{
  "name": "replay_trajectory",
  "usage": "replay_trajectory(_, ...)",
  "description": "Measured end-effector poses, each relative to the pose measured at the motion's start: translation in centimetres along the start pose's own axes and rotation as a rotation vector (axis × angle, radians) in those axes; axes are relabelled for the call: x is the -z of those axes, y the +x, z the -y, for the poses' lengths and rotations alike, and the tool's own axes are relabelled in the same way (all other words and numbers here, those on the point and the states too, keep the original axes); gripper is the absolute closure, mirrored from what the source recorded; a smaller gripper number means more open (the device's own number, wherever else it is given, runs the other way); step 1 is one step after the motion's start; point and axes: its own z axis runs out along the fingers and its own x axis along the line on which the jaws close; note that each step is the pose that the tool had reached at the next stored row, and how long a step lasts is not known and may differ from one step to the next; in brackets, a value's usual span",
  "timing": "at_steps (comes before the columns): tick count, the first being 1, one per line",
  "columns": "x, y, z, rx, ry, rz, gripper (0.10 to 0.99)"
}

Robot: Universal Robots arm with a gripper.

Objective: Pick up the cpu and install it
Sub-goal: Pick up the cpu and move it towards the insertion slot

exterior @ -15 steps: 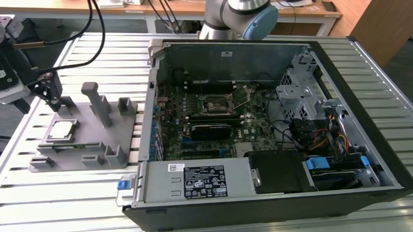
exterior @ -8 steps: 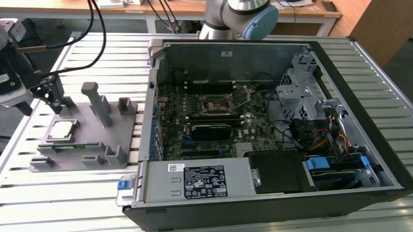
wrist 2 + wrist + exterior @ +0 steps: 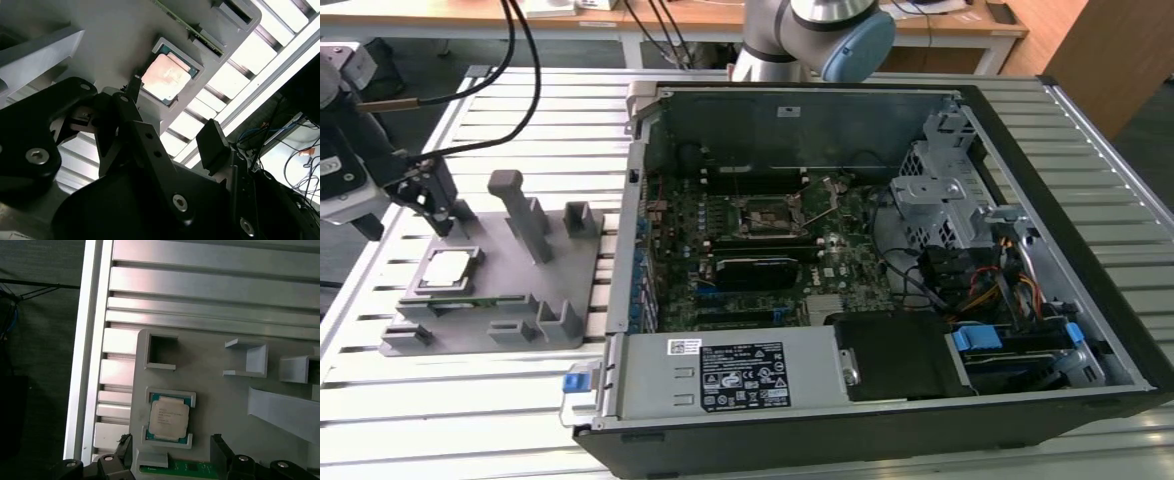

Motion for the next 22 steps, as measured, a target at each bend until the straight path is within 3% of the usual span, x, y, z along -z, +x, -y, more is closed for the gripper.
replay_trajectory(13, -0.51, -0.01, 0.02, -0.003, 0.001, 0.0002, 0.369)
replay_trajectory(16, -0.73, -0.01, 0.03, -0.003, 0.001, 0.0001, 0.302)
replay_trajectory(17, -0.79, -0.01, 0.03, -0.003, 0.001, 0.0001, 0.239)
replay_trajectory(22, -1.13, -0.02, 0.05, -0.003, 0.001, 0.0, 0.239)
